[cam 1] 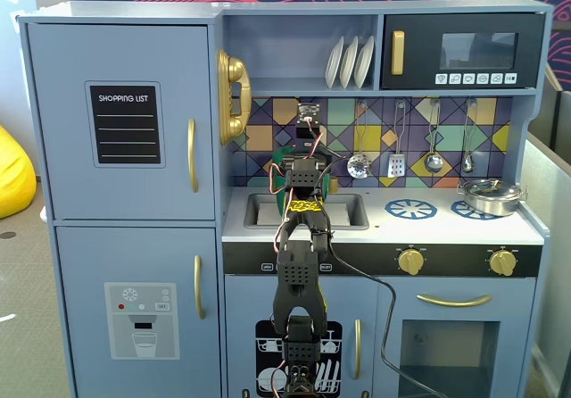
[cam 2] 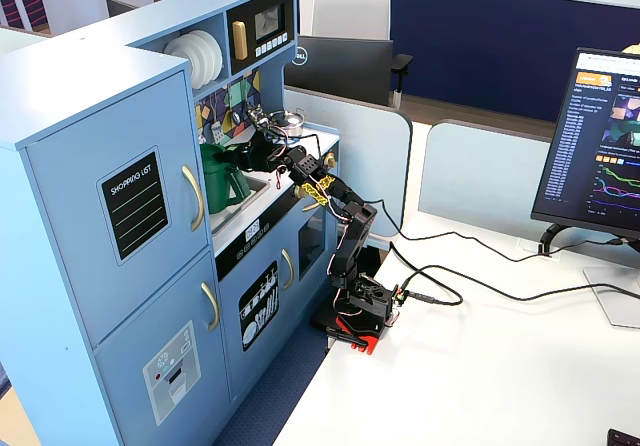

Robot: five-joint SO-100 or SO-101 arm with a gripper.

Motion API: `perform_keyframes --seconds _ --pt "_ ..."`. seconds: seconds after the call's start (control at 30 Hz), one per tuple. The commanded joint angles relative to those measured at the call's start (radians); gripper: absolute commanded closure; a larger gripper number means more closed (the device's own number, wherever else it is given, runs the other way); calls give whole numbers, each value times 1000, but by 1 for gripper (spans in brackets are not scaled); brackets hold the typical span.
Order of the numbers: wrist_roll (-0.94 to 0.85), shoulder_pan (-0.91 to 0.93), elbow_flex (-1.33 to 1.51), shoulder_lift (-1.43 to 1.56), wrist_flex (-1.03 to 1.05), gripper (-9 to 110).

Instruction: Pick up the lid from the counter and put it on the green recipient

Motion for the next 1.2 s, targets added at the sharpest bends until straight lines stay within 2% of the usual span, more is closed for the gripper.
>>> perform_keyframes --seconds 0.0,0.2,0.33,0.63,0.9,1.0,1.1,1.17 --pt "46 12 -35 51 -103 64" --pt "-44 -11 -184 100 54 63" --pt "-91 -21 -123 264 232 65" --pt "-118 8 603 834 405 71" --pt "-77 8 1255 1206 603 101" --pt "66 -11 1394 1282 678 101" --pt "5 -34 1502 1304 819 101" --pt "67 -52 1559 1304 856 101"
